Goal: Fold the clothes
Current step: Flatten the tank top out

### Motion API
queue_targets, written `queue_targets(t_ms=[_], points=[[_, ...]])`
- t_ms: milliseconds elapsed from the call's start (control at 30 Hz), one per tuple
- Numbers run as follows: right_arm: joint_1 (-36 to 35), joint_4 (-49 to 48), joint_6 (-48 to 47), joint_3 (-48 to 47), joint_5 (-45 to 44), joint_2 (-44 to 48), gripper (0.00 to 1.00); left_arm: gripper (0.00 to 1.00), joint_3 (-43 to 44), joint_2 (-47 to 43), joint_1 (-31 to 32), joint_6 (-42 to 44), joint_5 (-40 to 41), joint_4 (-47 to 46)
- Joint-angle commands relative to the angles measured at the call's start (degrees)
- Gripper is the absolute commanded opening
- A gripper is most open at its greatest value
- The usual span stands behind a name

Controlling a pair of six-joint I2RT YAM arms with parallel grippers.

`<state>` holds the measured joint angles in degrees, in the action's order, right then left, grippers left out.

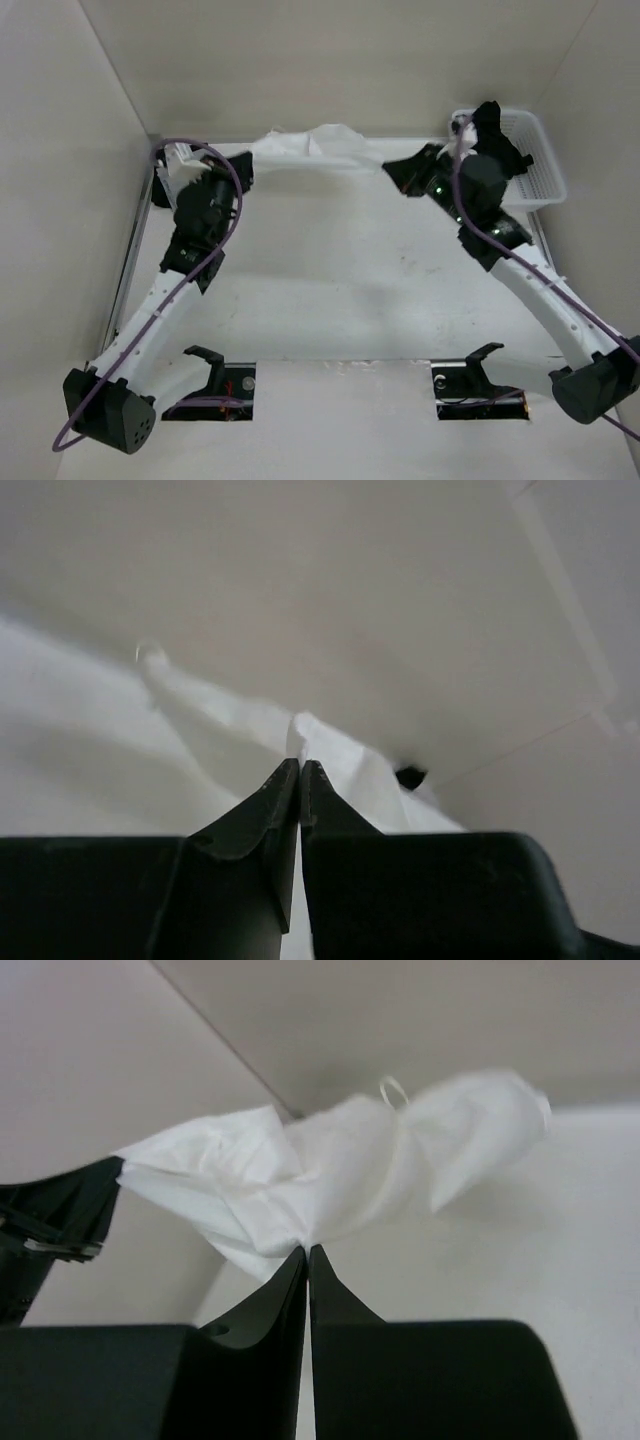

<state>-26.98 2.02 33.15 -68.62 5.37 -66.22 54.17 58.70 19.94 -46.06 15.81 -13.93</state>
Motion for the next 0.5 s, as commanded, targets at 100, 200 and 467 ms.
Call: queue_targets(t_ms=[100, 200, 467], points=[[-7.15, -14.13, 7.71, 30.96, -0.18, -3.11, 0.07, 0.05, -38.84, -10.61, 2.51, -11.76, 2.38, -2.67], [-9.44, -18.89, 10.62, 36.71, -0.62, -9.88, 0.06, 0.11, -49.66, -13.87, 2.6, -15.8, 1.77, -3.73], [-13.05, -18.2, 13.34, 44.7, -6.32, -7.72, 0.11, 0.29, -51.29, -25.46, -0.21, -15.55, -2.11, 6.08]])
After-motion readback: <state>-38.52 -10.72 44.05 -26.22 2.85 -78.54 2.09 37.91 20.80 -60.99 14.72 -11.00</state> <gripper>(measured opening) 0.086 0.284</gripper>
